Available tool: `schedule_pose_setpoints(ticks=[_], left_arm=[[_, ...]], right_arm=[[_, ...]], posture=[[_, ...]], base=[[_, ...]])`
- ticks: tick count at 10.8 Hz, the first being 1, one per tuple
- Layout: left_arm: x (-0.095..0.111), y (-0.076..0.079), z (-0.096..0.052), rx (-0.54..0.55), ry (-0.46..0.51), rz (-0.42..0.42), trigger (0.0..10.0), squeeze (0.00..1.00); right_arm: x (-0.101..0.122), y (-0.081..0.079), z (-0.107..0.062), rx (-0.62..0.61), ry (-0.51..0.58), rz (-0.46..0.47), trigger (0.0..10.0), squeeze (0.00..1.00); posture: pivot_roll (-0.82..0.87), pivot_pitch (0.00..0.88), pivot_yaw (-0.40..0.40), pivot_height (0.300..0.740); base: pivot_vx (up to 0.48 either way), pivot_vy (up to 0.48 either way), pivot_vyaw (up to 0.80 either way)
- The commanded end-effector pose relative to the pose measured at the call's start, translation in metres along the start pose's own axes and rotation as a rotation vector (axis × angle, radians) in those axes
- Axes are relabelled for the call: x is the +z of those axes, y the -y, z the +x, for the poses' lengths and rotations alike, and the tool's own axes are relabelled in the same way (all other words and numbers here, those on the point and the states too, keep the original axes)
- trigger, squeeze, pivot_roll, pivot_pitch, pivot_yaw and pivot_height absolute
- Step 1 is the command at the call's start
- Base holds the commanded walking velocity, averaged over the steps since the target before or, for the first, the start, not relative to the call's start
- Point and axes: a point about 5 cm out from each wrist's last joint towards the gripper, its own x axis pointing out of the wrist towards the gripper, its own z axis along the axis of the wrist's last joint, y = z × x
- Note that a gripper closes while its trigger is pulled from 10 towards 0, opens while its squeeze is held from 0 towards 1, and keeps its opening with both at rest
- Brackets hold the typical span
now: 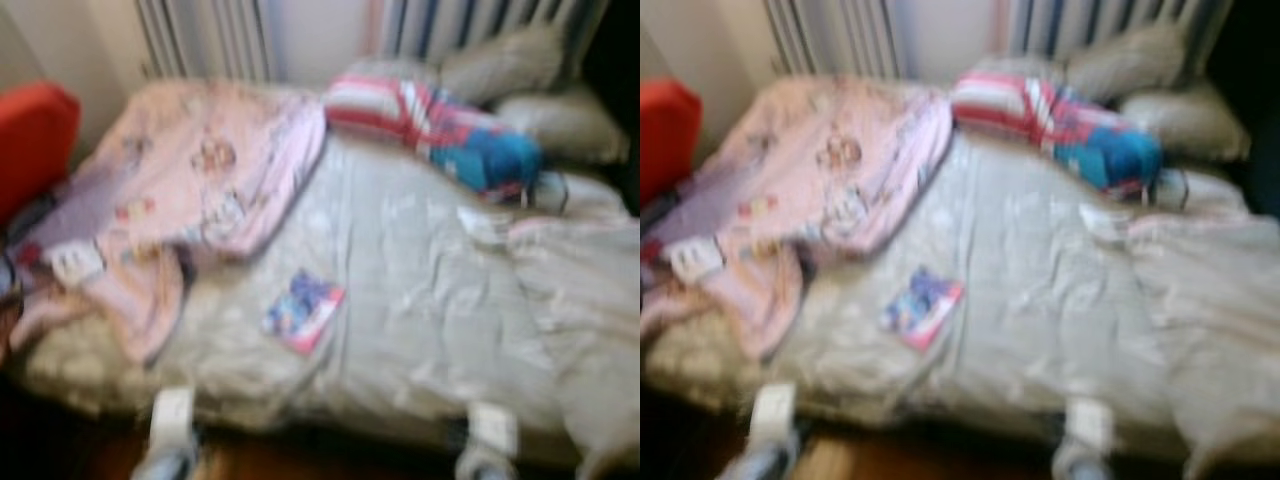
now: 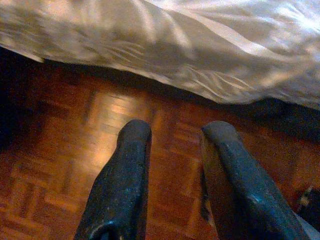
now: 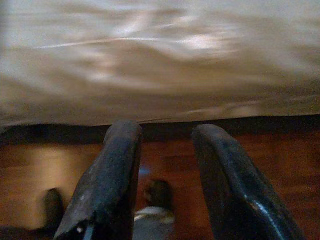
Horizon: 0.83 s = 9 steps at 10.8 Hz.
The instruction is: Clean up the room
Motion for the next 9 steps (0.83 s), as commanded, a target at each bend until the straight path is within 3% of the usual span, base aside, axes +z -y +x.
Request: schedule_pose_setpoints(ticks=[1,7,9], left_arm=[[-0.003,0.001,-0.001,-0.004,-0.013,-0.005,10.0,0.00],[-0.004,0.002,-0.001,-0.002,-0.014,-0.008,10.0,0.00],[-0.004,0.003,-0.001,-0.002,-0.017,0.010,10.0,0.00]], right_arm=[[-0.007,0.010,-0.003,-0.022,-0.025,-0.008,10.0,0.00],[-0.004,-0.008,0.000,0.032,-0.029,-0.024,10.0,0.00],[-0.004,-0.007,0.000,0.023,-0.033,-0.014,10.0,0.00]], posture=[[0.06,0.091,0.037,0.740],[0.07,0.088,0.037,0.740],[0.07,0.093,0.037,0.740]], base=[[0.000,0.401,0.00],[0.000,0.401,0.00],[0.000,0.152,0.00]])
